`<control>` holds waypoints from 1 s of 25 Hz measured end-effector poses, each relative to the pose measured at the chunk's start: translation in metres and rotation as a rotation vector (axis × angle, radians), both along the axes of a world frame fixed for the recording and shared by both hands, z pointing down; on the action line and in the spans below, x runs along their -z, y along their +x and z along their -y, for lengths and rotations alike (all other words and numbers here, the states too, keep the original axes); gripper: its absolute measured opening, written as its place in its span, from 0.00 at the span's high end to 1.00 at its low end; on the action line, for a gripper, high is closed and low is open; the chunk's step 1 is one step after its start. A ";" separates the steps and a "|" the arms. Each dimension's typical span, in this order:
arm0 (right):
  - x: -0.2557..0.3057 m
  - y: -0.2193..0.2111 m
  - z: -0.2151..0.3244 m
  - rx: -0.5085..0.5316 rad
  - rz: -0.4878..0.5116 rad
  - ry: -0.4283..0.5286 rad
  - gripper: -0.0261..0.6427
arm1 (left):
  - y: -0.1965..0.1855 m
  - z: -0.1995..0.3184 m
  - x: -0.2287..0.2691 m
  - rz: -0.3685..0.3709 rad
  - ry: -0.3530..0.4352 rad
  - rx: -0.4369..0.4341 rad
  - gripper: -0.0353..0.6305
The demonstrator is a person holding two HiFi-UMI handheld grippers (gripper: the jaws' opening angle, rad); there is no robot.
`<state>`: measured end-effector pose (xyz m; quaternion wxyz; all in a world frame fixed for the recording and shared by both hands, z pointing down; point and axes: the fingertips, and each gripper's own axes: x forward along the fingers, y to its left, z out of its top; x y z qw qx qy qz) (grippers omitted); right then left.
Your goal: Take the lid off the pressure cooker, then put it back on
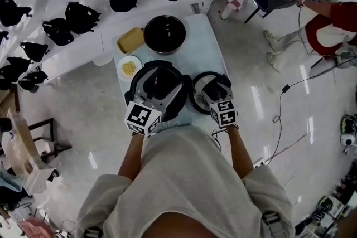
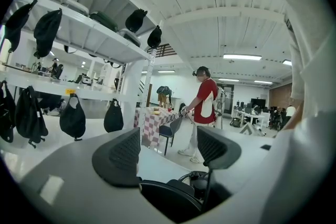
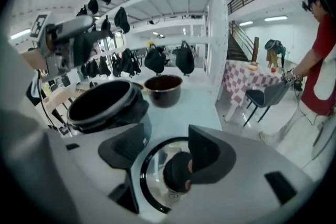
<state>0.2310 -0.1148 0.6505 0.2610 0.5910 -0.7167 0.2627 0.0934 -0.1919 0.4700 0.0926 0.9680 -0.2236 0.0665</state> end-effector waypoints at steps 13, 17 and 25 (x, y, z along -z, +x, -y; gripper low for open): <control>-0.136 0.036 -0.023 0.080 -0.068 -0.459 0.51 | -0.015 0.002 -0.002 0.017 -0.012 0.047 0.46; -0.152 0.036 -0.023 0.133 -0.108 -0.530 0.51 | -0.026 0.006 -0.003 0.026 -0.016 0.079 0.46; -0.155 0.035 -0.024 0.150 -0.104 -0.569 0.52 | -0.041 0.011 -0.004 0.031 -0.020 0.132 0.46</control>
